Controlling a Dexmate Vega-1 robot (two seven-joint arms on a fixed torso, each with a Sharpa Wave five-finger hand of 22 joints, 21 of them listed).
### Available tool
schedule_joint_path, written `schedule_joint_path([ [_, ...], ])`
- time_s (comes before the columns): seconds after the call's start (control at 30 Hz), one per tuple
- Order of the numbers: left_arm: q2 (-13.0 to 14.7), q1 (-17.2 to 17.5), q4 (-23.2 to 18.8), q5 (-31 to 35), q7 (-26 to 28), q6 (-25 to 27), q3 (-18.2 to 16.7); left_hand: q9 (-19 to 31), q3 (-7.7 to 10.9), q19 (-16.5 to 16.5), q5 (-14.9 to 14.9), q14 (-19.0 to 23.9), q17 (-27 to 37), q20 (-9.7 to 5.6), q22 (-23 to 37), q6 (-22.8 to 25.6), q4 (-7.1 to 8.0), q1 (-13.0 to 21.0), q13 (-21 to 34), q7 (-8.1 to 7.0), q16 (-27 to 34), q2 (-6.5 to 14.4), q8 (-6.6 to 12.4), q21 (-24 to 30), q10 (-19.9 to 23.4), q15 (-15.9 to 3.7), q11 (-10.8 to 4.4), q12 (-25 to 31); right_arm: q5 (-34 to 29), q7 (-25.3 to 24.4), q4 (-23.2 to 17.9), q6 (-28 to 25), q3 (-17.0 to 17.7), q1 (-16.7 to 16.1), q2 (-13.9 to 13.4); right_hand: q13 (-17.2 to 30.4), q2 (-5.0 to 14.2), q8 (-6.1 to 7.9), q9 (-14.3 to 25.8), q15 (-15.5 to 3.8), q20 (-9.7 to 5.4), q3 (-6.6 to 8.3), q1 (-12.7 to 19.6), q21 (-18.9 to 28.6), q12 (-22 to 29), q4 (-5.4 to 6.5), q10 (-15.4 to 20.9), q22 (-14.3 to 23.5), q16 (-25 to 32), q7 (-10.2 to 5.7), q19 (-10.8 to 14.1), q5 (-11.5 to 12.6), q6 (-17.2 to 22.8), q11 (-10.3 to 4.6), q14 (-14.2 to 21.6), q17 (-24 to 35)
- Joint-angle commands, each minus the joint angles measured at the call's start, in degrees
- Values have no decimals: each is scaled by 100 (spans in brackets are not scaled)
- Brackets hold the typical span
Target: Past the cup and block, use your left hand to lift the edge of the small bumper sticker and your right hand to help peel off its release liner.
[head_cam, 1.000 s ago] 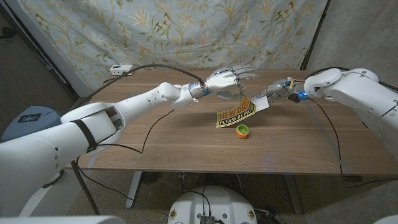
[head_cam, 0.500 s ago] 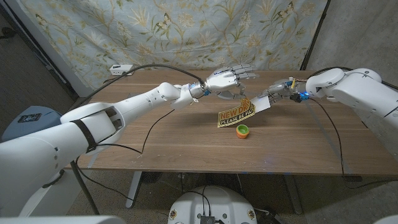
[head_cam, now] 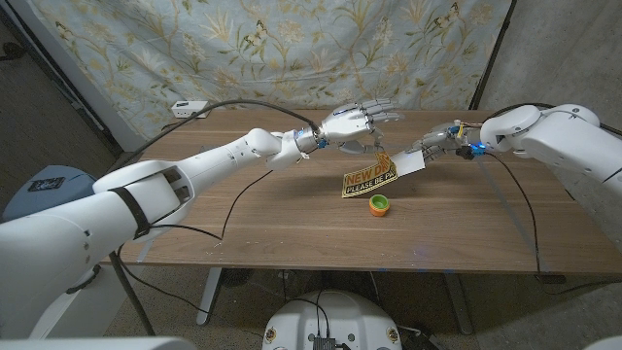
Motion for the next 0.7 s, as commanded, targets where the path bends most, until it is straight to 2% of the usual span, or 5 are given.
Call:
schedule_joint_path([
  [0.03, 52, -4, -51, -52, 0, 54, 24, 22, -26, 0, -2, 53, 12, -24, 11, 0, -4, -51, 19, -26, 22, -11, 48, 25, 25, 14, -20, 26, -53, 8, -38, -110, -45, 67, -32, 66, 38, 1, -6, -52, -44, -64, 54, 36, 102, -8, 240, 31, 98, -55, 62, -23, -19, -121, 142, 63],
  [0.23, 93, -20, -97, -92, 0, 71, 43, 16, -27, -1, -2, 59, 12, -27, 11, 1, -4, -53, 20, -37, 23, -11, 49, 25, 38, 14, -16, 30, -65, 13, -59, -134, -32, 72, -72, 136, 59, 0, -30, -162, -85, -121, 78, 53, 226, -5, 492, 36, 215, -47, 111, -27, -27, -206, 308, 126],
  [0.37, 134, -29, -142, -122, 0, 51, 63, 15, -27, -2, -2, 63, 12, -27, 11, 7, -4, -55, 20, -35, 24, -11, 54, 25, 39, 13, -33, 30, -77, 26, -61, -150, -25, 93, -95, 189, 65, 9, -39, -276, -143, -168, 87, 60, 300, -1, 627, 39, 286, -47, 133, -30, -21, -335, 403, 170],
  [0.6, 189, -27, -196, -135, 0, 31, 58, 11, -29, -2, -1, 68, 11, -25, 11, 7, -5, -56, 20, -36, 23, -14, 56, 25, 50, 13, -36, 32, -109, 74, -54, -198, -38, 152, -118, 222, 63, 11, -38, -281, -167, -195, 108, 60, 302, -9, 597, 41, 306, -45, 133, -29, -34, -326, 392, 198],
  [0.7, 210, -18, -214, -135, 0, 9, 36, 12, -28, -2, -1, 74, 11, -27, 11, 4, -5, -55, 20, -38, 25, -12, 58, 25, 51, 10, -42, 32, -122, 86, -59, -221, -37, 169, -136, 247, 73, 14, -37, -324, -170, -208, 114, 57, 350, -5, 693, 42, 342, -45, 127, -25, -41, -386, 469, 209],
])
